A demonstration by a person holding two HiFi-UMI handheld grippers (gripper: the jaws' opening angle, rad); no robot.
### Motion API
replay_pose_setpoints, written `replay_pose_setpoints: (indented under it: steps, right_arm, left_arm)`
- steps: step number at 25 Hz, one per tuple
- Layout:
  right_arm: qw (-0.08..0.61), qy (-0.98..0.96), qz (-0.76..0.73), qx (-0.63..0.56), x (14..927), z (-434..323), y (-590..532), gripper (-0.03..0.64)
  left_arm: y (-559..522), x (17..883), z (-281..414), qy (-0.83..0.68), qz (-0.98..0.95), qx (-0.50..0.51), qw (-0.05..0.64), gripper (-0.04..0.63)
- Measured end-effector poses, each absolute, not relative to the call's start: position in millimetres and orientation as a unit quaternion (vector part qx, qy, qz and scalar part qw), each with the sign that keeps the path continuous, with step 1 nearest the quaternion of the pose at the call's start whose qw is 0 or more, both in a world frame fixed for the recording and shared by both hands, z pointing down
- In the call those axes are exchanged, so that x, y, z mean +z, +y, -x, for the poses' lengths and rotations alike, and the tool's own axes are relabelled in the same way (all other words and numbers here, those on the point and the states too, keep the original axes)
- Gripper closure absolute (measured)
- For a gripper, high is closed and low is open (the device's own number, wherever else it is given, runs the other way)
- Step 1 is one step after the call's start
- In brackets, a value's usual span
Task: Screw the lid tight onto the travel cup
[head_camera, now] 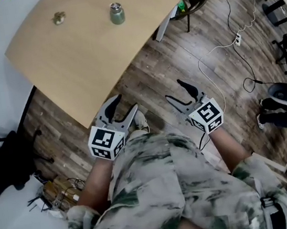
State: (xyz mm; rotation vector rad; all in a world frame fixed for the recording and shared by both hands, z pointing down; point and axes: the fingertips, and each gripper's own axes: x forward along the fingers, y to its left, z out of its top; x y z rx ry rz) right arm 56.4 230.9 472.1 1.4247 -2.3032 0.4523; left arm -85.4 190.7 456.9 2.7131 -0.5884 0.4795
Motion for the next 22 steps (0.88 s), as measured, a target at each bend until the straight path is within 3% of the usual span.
replay_pose_setpoints:
  steps: [15, 22]
  right_arm:
    - [0.198, -0.833, -0.497, 0.145, 456, -38, 133, 0.319]
    - [0.191, -0.854, -0.463, 0.139, 455, -61, 93, 0.325]
  left_arm:
    - [108, 452, 109, -0.23, -0.948, 0.148, 0.161, 0.351]
    - [80, 452, 88, -0.269, -0.939, 0.145, 0.157, 0.351]
